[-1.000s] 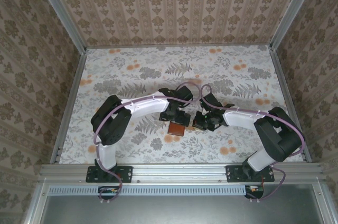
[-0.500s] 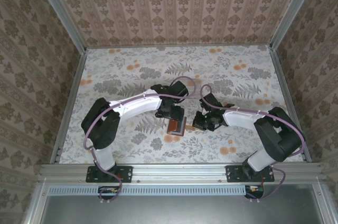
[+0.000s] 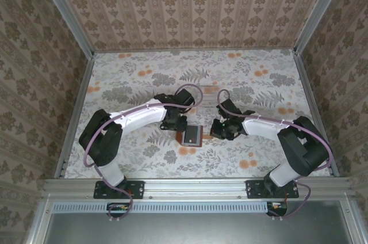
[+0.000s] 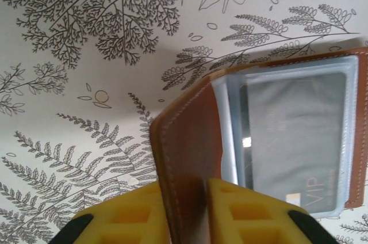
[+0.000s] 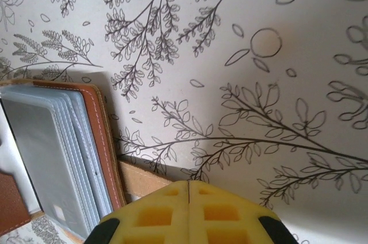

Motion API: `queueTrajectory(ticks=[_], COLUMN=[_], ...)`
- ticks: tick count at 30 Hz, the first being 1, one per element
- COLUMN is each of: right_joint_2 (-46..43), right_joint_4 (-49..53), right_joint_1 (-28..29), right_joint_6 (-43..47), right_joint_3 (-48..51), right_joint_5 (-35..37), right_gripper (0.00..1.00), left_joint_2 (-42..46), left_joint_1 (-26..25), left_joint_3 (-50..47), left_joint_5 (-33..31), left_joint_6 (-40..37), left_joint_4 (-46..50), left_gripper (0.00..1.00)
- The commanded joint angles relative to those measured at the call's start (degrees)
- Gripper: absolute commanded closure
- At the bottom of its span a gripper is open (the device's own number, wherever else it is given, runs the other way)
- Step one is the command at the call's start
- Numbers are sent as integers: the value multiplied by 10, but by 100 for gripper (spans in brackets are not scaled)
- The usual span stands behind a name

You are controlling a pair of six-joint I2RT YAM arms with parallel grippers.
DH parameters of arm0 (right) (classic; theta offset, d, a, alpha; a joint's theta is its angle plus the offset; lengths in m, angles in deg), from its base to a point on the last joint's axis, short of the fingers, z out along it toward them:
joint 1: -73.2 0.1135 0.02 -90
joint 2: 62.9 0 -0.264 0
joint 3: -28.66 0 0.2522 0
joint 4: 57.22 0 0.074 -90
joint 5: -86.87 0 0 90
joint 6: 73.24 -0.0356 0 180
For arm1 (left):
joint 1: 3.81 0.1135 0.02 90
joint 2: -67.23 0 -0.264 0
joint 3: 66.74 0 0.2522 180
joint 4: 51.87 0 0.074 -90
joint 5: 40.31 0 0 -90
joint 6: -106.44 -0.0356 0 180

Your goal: Take the credit cards out of the card holder

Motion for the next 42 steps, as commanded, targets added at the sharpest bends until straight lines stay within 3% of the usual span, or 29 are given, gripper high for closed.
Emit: queueTrajectory(ticks=[1, 8, 18, 24, 28, 31, 36, 42], right_joint_2=[9, 14, 20, 9, -19, -43, -69, -40], right_joint_4=[60, 96, 162, 192, 218, 236, 208, 131], right_joint_1=[-9, -27, -40, -42, -42, -40, -30, -6], right_joint_6=[24, 47, 75, 74, 76, 74, 62, 41], right_joint_3=[-27, -47, -73, -83, -103, -117, -125, -128], right_joint_5=[40, 49, 91, 101, 114, 117, 62, -22], right_gripper=[100, 100, 97, 86, 73, 72, 71, 73], left_joint_2=[24, 60, 81, 84, 89, 93, 102, 101], left_joint_1=[10, 37, 47, 52, 52, 52, 52, 51], left_joint_3=[-18, -88, -160, -186, -192, -191, -185, -180], left_joint_5=[-1, 63, 127, 146, 151, 155, 157, 163], left_joint_6=[-6, 11, 42, 52, 57, 58, 55, 51], left_joint_4=[-14, -129, -264, -298, -304, -302, -292, -289], left_gripper=[84, 95, 95, 93, 93, 93, 93, 93])
